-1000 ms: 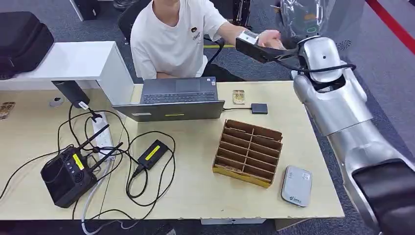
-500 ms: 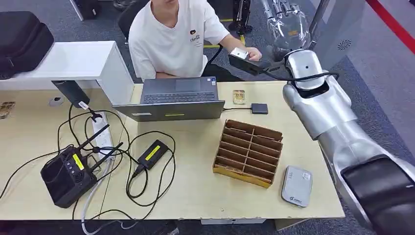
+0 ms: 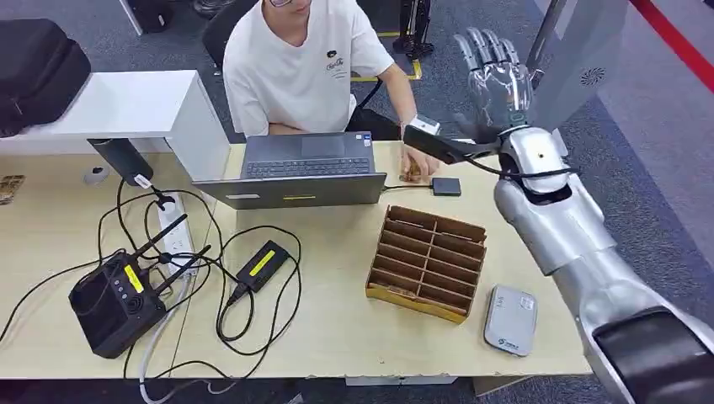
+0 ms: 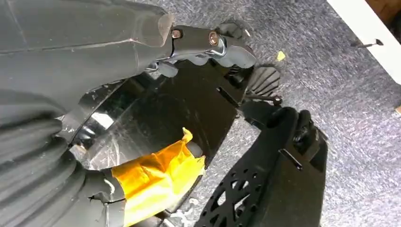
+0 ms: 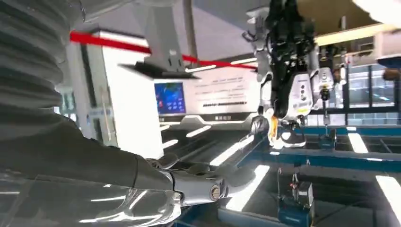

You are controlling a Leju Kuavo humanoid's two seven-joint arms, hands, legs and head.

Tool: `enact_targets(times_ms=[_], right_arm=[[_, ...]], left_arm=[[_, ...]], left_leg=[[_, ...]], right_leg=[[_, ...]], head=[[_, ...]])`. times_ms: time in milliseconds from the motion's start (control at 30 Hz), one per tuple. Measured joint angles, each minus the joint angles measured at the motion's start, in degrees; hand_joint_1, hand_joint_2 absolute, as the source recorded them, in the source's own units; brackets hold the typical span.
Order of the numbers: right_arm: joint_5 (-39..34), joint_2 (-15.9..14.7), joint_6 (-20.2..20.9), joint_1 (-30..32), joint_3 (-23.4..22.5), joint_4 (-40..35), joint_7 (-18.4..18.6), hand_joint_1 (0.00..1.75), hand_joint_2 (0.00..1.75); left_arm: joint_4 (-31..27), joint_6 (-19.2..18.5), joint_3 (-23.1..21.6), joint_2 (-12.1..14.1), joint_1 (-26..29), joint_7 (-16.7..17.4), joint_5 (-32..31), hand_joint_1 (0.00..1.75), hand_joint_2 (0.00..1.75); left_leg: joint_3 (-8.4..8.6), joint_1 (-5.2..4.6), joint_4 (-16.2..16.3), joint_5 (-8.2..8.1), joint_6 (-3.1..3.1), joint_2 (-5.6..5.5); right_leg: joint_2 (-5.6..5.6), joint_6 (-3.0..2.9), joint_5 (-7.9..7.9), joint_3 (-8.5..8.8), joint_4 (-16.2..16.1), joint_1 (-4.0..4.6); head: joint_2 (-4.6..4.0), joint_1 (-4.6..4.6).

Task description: Pass the card to the sensor for recognition and then transmit it.

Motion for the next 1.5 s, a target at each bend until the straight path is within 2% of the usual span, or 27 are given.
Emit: enact_targets(times_ms=[233, 367, 600, 633, 700, 800, 900, 1200, 1500], right_arm=[[-6.31, -5.72, 0.02, 12.7, -4.43, -17.01, -2.6, 0.0, 1.75], [-7.34, -8.2, 0.04, 19.27, -7.26, -24.08, -4.24, 0.0, 1.75], [-7.38, -8.55, 0.04, 20.18, -7.56, -24.94, -4.48, 0.0, 1.75], [-7.51, -9.49, -0.02, 22.77, -8.44, -27.36, -5.2, 0.0, 1.75], [-7.56, -11.8, -1.64, 33.61, -11.45, -35.43, -8.02, 0.0, 1.75], [-7.3, -12.37, -2.38, 36.97, -12.26, -37.81, -8.61, 0.0, 1.75], [-7.06, -12.91, -2.32, 39.14, -12.7, -39.4, -9.0, 0.0, 1.75], [-7.73, -15.69, 4.33, 40.67, -12.48, -40.84, -9.55, 0.0, 1.75], [-7.27, -15.91, 9.62, 36.02, -9.04, -37.78, -7.65, 0.0, 1.75]], left_arm=[[-0.17, 0.65, 2.53, 0.35, 3.13, -0.81, 0.7, 0.0, 1.75], [-1.25, 1.18, 3.36, 1.07, 4.57, -1.33, 1.55, 0.0, 1.75], [-1.44, 1.25, 3.43, 1.16, 4.77, -1.33, 1.68, 0.0, 1.75], [-2.06, 1.46, 3.74, 1.49, 5.31, -1.4, 2.27, 0.0, 1.75], [-4.55, 3.06, 4.11, 2.6, 7.23, -2.03, 4.55, 0.0, 1.75], [-5.6, 3.54, 4.11, 2.99, 7.81, -2.12, 5.22, 0.0, 1.75], [-6.38, 3.71, 4.11, 3.37, 8.21, -2.14, 5.68, 0.0, 1.75], [-8.72, 4.74, 4.11, 4.68, 9.34, -2.27, 6.78, 0.0, 1.75], [-8.96, 4.83, 3.91, 4.81, 8.81, -2.56, 7.32, 0.0, 1.75]], left_leg=[[-0.03, 0.0, 0.0, -0.07, 0.01, -0.05], [-0.07, 0.0, -0.01, -0.09, 0.02, -0.04], [-0.07, 0.0, -0.01, -0.09, 0.02, -0.04], [-0.06, 0.0, -0.02, -0.09, 0.02, -0.03], [-0.07, 0.0, -0.03, -0.11, 0.02, -0.03], [-0.07, 0.0, -0.03, -0.13, 0.0, -0.03], [-0.07, 0.0, -0.03, -0.13, 0.0, -0.03], [-0.09, -0.01, -0.03, -0.13, 0.0, -0.02], [-0.08, 0.0, -0.03, -0.12, 0.0, -0.01]], right_leg=[[-0.07, 0.02, -0.06, 0.0, -0.03, 0.0], [-0.09, 0.02, -0.07, -0.02, -0.03, 0.0], [-0.09, 0.02, -0.07, -0.02, -0.03, 0.0], [-0.07, 0.01, -0.08, -0.02, -0.03, 0.0], [-0.09, 0.01, -0.13, -0.02, -0.02, 0.0], [-0.09, 0.03, -0.14, -0.02, -0.02, 0.0], [-0.09, 0.03, -0.14, -0.01, -0.02, 0.0], [-0.09, 0.03, -0.14, 0.0, -0.02, 0.0], [-0.08, 0.03, -0.14, 0.01, 0.0, 0.0]], head=[[0.0, 0.0], [0.0, 0.0], [0.0, 0.0], [0.0, 0.0], [0.0, 0.0], [0.0, 0.0], [0.0, 0.0], [0.0, 0.02], [0.0, 0.0]])
